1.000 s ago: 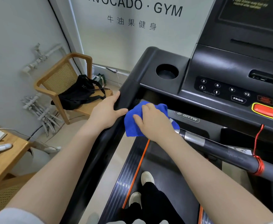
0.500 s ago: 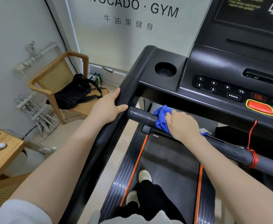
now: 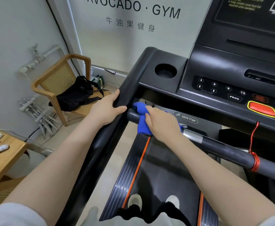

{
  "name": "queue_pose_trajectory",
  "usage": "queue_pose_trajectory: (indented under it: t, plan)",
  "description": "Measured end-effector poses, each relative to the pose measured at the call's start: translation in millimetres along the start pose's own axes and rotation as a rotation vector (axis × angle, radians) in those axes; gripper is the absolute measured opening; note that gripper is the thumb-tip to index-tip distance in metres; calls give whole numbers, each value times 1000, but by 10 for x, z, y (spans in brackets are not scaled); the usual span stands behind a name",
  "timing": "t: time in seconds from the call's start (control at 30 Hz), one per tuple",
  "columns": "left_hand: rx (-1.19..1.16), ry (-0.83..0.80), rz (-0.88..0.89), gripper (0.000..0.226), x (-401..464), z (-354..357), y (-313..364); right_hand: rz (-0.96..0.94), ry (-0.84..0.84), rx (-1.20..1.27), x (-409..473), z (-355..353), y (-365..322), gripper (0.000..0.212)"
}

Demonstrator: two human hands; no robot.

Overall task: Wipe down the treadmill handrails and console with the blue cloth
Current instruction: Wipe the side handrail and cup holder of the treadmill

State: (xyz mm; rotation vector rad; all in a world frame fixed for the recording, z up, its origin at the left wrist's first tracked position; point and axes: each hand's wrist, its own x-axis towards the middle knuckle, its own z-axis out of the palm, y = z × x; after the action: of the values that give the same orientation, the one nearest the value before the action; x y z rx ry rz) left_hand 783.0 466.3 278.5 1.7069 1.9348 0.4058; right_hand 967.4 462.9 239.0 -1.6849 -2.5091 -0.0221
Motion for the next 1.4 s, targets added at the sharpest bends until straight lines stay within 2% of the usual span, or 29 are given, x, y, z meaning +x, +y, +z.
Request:
queue_pose_trajectory:
  t: [0.1,0.2,0.23,0.3,0.37,0.43,0.5,0.6,0.67,0.8,0.87,0.93,1.03,1.13,1.27,1.37,1.4]
  plan:
    - [16,9,-3,69,21,-2,4,-193,128,39,-68,82,17,16]
    - [13,33,-9,67,24,18,10,-431,69,-34,9,108,40,54]
    - [12,35,-6,67,25,26,5,-484,60,-51,45,101,62,60]
    - [1,38,0,66,17,34,-7,-541,38,24,110,45,99,55]
    - [0,44,-1,66,6,27,-10,-486,-8,130,145,-10,95,40]
    - [3,42,-7,66,0,11,-2,-296,-61,194,193,-5,67,34]
    - [10,37,-15,67,5,6,8,-148,-20,277,303,7,50,30]
    - [18,36,-24,68,18,3,26,-107,-56,285,363,25,63,29]
    - [17,35,-22,68,16,0,28,-198,-52,179,312,29,79,28]
    - [52,44,3,67,13,15,25,-579,145,36,223,-12,92,20]
    - [65,44,13,66,15,15,14,-708,187,-75,243,-22,105,10]
    - [51,35,12,67,19,11,0,-802,160,-107,273,2,119,10]
    - [34,40,8,67,20,8,-3,-994,37,-249,189,109,63,19]
    - [3,46,11,66,19,14,-2,-910,14,-244,166,145,9,30]
    - [-12,29,26,66,18,6,-5,-714,69,117,264,102,29,28]
    - [-12,13,37,66,12,-1,-6,-609,50,255,242,54,11,12]
    - [-13,11,37,66,11,-3,-12,-558,38,287,249,45,9,19]
